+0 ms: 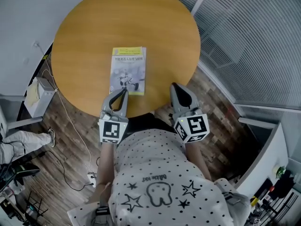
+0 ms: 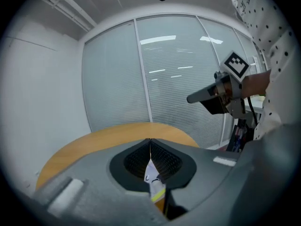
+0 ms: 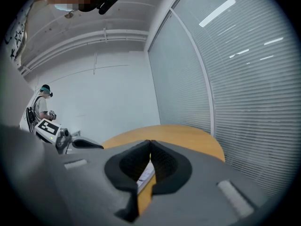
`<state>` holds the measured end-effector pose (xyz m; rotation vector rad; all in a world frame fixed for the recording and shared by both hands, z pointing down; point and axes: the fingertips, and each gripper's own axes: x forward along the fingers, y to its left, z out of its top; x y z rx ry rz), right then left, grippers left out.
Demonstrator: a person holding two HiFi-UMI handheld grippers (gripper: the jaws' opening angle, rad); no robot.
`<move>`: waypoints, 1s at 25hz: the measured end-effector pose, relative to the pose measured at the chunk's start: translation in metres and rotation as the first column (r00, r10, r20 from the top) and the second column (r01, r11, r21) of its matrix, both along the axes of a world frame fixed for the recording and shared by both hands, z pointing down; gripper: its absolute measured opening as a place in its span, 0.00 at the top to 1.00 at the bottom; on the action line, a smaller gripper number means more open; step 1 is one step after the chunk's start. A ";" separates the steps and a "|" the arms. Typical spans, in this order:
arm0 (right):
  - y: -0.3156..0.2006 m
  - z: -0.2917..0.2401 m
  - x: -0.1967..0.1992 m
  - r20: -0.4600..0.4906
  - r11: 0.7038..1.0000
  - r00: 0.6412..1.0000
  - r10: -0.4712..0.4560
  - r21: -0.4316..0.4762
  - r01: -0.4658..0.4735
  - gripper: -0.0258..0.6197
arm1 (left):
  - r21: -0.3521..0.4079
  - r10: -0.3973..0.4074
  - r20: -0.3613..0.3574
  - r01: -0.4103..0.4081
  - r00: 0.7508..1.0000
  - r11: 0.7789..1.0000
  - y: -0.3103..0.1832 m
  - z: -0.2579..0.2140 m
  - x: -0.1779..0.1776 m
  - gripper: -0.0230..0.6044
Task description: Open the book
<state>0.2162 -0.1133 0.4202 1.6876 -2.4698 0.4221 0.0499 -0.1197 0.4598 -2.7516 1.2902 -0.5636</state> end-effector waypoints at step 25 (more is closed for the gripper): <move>0.031 0.015 0.027 -0.005 0.994 0.995 0.102 -0.043 -0.103 0.95 | -0.355 0.365 0.423 -0.219 0.830 0.909 0.007 0.171 0.046 0.58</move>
